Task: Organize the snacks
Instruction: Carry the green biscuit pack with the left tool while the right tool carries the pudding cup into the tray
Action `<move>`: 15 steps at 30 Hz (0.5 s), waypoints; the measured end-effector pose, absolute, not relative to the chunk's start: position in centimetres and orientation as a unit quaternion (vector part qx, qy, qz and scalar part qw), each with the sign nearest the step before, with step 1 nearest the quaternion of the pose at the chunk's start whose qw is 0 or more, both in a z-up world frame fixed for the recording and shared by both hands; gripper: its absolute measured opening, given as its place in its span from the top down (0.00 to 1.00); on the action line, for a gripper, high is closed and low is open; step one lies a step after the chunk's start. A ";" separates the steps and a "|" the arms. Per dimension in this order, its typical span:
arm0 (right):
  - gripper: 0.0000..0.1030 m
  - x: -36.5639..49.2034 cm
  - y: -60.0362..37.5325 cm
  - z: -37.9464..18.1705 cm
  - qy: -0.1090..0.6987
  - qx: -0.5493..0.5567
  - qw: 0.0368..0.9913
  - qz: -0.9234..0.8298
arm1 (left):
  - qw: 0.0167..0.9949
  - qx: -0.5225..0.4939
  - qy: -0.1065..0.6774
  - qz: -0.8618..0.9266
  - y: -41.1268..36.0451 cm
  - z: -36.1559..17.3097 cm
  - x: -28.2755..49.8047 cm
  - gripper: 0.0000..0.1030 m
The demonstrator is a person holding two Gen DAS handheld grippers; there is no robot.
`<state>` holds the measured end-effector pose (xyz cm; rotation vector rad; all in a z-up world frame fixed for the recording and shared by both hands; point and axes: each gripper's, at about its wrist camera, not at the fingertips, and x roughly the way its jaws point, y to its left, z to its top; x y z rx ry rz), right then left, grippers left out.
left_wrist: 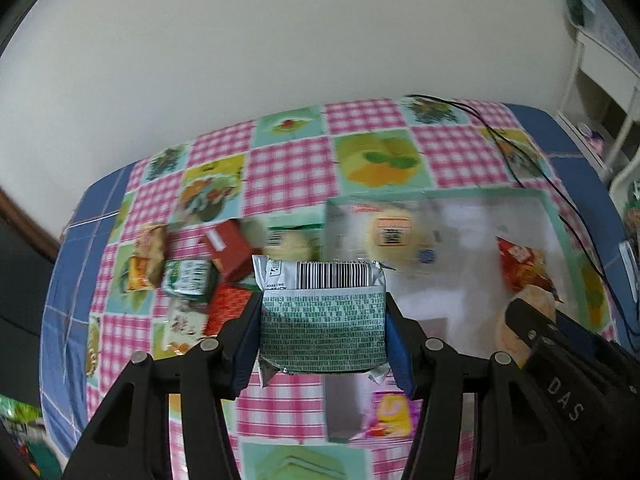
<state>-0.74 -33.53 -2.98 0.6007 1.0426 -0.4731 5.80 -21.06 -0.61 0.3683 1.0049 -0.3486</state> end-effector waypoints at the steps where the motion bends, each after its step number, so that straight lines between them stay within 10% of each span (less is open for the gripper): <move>1: 0.60 -0.8 -33.9 -3.2 0.486 0.283 0.797 -0.220 | 0.844 0.175 0.478 -0.169 -21.4 -0.9 5.8 0.44; 15: 0.60 0.4 -35.6 -5.7 0.493 0.292 0.791 -0.214 | 0.828 0.166 0.503 -0.185 -22.8 -4.6 7.5 0.44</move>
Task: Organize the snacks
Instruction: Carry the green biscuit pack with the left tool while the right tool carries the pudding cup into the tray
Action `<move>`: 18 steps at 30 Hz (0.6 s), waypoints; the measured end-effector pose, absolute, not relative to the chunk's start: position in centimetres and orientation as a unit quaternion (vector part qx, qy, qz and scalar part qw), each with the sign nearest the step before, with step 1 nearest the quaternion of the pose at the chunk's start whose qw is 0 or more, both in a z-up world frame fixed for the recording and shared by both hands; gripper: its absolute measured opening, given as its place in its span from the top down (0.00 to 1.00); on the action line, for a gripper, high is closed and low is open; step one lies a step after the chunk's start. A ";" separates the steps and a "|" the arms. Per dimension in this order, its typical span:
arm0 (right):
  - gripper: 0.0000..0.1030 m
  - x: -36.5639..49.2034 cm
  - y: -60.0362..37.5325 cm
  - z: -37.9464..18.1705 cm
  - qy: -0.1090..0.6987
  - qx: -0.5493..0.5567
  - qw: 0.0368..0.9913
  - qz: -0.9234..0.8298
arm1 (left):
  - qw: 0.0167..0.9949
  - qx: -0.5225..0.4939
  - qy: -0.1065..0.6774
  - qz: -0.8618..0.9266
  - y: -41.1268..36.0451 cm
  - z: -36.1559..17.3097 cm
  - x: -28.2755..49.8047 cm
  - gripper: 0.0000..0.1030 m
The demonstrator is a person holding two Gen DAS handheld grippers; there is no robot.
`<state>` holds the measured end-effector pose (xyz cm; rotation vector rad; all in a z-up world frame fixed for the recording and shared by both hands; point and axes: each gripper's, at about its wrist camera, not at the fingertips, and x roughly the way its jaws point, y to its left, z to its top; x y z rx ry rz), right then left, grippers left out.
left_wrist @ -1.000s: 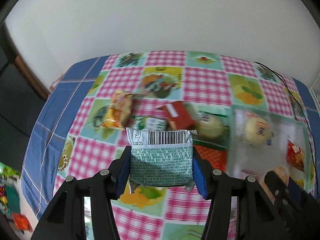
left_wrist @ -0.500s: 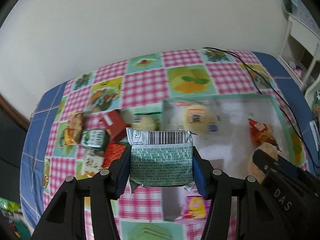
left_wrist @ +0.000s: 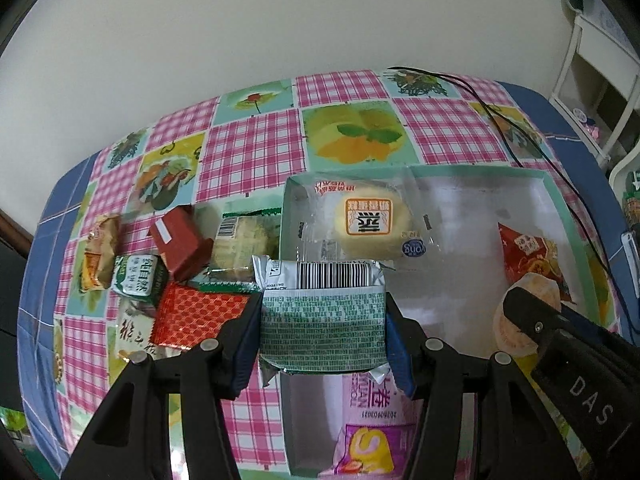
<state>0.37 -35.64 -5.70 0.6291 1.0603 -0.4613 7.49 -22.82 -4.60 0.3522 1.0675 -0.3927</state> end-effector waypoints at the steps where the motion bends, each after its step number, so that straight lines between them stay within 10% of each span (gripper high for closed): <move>1: 0.60 0.5 -35.7 -5.9 0.493 0.293 0.791 -0.214 | 0.828 0.163 0.504 -0.185 -22.9 -4.7 7.7 0.44; 18: 0.60 2.0 -36.4 -7.6 0.502 0.292 0.785 -0.215 | 0.819 0.155 0.517 -0.193 -24.0 -6.9 9.2 0.44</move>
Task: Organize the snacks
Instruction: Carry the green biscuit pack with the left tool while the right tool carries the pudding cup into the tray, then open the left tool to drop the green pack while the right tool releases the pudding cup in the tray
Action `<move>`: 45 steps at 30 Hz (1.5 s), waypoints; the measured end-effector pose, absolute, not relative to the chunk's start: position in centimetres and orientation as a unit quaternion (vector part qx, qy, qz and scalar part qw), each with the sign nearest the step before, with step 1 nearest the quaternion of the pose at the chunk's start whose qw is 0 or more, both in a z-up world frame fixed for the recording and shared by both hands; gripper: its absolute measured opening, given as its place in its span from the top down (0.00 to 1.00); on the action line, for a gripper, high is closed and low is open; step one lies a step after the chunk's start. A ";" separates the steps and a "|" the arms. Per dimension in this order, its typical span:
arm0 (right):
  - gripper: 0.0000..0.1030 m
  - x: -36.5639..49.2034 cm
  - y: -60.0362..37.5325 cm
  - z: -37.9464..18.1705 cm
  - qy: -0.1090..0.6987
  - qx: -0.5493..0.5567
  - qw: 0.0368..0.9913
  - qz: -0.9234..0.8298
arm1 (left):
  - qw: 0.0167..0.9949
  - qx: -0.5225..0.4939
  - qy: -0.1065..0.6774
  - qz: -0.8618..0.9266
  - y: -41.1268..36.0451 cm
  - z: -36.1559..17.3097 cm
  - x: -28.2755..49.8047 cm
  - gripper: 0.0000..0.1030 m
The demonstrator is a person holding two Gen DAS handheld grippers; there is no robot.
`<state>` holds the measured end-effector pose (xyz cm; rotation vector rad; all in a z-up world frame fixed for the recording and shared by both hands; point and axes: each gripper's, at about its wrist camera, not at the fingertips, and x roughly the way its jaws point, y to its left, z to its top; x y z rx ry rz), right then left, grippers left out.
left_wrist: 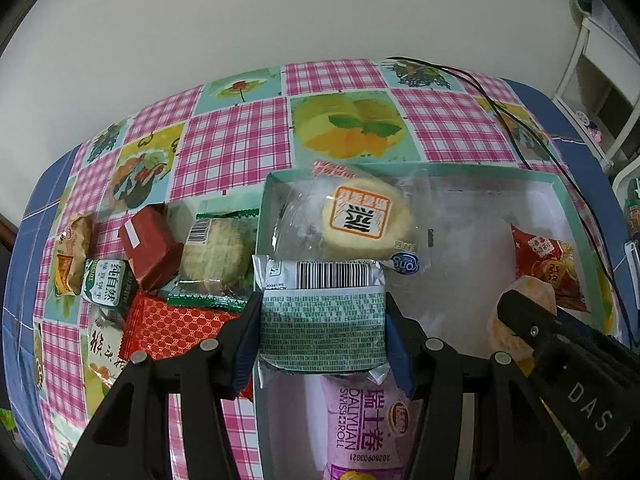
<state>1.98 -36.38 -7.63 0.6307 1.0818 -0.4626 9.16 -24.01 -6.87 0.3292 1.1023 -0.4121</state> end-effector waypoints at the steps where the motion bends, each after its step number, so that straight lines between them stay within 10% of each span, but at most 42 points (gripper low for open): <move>1: 0.60 2.0 -36.4 -7.6 0.501 0.293 0.786 -0.216 | 0.819 0.153 0.518 -0.193 -23.9 -6.9 9.2 0.44; 25: 0.60 0.1 -34.8 -2.3 0.488 0.248 0.806 -0.224 | 0.830 0.145 0.517 -0.150 -19.7 -1.6 9.0 0.38; 30: 0.58 -0.2 -33.9 -1.9 0.489 0.237 0.810 -0.220 | 0.833 0.131 0.520 -0.139 -18.3 -1.4 8.8 0.23; 34: 0.31 -0.4 -33.5 -2.0 0.489 0.237 0.809 -0.224 | 0.832 0.127 0.524 -0.127 -17.5 -1.6 8.8 0.20; 45: 0.07 -0.4 -33.4 -2.8 0.502 0.233 0.803 -0.221 | 0.837 0.106 0.531 -0.078 -15.1 -2.3 9.5 0.04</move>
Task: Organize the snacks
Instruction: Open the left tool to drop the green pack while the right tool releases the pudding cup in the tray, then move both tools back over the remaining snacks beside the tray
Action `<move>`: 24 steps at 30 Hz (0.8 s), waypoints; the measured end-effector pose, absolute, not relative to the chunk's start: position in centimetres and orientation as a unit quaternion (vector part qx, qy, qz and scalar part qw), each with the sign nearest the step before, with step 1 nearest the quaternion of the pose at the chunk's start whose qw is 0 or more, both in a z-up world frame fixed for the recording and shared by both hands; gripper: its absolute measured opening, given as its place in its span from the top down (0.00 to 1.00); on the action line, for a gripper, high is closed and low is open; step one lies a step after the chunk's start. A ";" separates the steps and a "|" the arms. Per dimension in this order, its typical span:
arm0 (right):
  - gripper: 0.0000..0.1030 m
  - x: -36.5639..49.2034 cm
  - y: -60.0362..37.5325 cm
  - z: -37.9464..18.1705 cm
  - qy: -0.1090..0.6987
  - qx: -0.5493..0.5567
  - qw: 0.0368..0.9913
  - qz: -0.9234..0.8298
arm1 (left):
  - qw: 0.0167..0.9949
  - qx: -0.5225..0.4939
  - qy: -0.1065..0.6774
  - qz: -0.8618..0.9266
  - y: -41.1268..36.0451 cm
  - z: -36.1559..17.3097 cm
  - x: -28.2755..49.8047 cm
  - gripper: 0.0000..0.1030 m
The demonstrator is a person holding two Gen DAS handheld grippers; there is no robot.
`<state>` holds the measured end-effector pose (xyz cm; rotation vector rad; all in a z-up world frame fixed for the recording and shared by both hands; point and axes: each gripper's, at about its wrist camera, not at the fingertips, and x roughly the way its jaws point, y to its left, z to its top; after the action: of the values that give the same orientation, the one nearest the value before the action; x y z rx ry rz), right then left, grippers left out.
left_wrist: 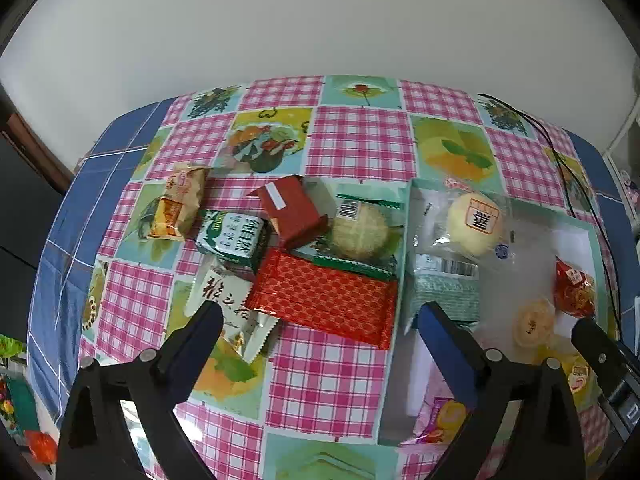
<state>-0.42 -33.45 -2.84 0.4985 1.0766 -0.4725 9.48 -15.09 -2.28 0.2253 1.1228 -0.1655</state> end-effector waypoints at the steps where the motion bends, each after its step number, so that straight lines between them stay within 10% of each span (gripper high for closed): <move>1: 0.04 -0.4 -33.4 -2.8 0.503 0.232 0.803 -0.221 | 0.838 0.106 0.530 -0.076 -15.0 -2.3 9.5 0.04; 24: 0.00 2.0 -29.1 -2.8 0.495 0.203 0.826 -0.176 | 0.852 0.106 0.513 0.009 -7.6 -1.8 12.2 0.03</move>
<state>2.03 -29.07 -2.77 0.4309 1.0515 -0.3748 12.15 -7.63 -1.85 0.2226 1.0789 0.0195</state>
